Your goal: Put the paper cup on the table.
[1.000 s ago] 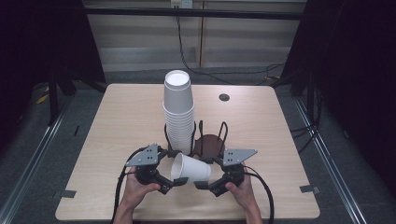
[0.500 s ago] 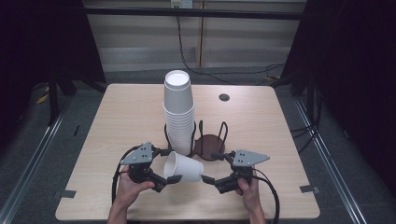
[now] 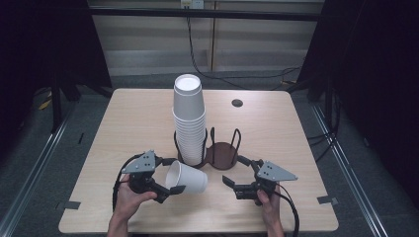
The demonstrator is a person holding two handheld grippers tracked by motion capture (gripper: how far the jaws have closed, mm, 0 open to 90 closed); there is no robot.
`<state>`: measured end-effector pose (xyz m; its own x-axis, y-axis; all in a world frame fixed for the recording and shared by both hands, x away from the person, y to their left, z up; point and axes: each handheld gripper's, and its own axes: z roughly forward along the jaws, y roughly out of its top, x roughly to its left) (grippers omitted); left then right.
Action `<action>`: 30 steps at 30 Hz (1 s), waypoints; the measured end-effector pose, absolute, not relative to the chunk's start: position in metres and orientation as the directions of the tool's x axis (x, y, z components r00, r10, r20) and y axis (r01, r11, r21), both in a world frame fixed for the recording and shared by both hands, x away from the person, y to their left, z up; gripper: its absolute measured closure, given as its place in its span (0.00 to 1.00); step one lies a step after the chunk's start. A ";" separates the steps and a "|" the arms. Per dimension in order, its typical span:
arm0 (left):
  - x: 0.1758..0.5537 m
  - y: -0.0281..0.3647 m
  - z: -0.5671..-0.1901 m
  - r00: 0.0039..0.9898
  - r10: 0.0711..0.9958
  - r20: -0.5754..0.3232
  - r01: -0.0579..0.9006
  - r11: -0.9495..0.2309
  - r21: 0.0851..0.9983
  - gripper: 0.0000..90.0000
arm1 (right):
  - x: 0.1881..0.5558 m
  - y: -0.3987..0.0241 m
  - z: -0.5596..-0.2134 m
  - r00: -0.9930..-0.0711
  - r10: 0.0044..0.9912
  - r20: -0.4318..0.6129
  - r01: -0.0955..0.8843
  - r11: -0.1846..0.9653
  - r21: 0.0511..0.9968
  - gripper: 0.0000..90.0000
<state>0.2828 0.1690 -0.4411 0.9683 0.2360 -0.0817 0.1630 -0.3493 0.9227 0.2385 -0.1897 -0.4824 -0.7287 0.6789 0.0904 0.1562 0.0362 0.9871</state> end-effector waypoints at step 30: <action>0.293 0.215 -0.422 0.917 0.385 -0.101 0.268 -0.411 0.871 0.10 | 0.226 -0.204 -0.512 -0.546 0.838 0.015 0.005 -0.014 1.000 0.14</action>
